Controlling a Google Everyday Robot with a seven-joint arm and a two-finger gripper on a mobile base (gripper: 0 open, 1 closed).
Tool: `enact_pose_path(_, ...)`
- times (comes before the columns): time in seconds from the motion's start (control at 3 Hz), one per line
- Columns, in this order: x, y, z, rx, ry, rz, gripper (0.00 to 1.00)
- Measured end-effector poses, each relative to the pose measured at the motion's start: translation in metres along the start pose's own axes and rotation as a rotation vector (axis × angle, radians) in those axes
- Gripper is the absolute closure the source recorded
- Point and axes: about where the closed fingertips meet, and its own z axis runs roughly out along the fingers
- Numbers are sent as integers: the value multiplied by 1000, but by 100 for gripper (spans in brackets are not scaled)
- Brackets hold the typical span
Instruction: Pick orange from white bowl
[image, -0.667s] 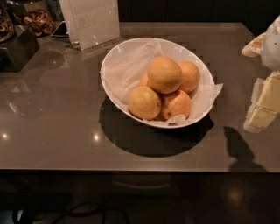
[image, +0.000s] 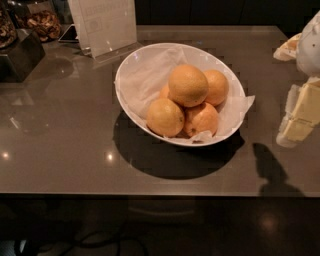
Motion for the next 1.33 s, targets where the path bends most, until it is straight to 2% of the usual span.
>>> enact_pose_path(0.33, -20, -18, 5, -23, -48, -80, 0)
enact_pose_path(1.0, -79, -54, 38, -137, -181, -265, 0)
enact_pose_path(1.33, -98, -63, 57, -190, -233, -300, 0)
